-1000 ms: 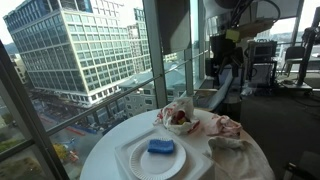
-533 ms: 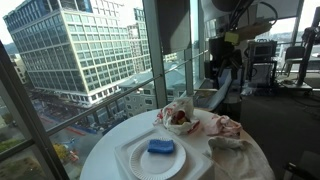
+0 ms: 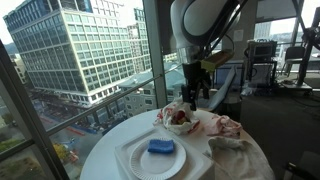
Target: Wipe the plate with the sponge
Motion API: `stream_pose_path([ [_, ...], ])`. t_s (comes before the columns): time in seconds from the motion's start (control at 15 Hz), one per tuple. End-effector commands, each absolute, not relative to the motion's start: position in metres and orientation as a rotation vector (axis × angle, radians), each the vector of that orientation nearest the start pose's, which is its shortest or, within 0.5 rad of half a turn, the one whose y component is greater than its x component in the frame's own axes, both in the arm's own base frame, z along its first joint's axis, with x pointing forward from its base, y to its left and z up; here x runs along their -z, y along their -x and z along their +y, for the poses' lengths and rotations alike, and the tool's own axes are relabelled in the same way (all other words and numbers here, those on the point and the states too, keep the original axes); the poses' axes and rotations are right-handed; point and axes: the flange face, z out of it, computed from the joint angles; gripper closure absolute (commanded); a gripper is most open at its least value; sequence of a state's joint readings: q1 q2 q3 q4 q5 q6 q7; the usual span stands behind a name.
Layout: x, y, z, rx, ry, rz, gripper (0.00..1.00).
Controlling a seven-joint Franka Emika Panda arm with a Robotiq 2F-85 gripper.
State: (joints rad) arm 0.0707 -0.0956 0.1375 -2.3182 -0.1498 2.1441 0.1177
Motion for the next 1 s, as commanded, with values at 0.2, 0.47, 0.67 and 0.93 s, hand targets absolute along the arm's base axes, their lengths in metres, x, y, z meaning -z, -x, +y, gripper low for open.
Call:
stream_pose_path([
  [0.2,-0.314,-0.507,0.149,0.056,3.223,-0.656,0.00],
  [0.47,-0.287,-0.507,0.178,0.105,3.205,-0.854,0.00],
  [0.67,-0.269,-0.510,0.189,0.080,3.193,-0.925,0.00],
  [0.93,-0.245,-0.523,0.201,0.093,3.162,-0.989,0.00],
])
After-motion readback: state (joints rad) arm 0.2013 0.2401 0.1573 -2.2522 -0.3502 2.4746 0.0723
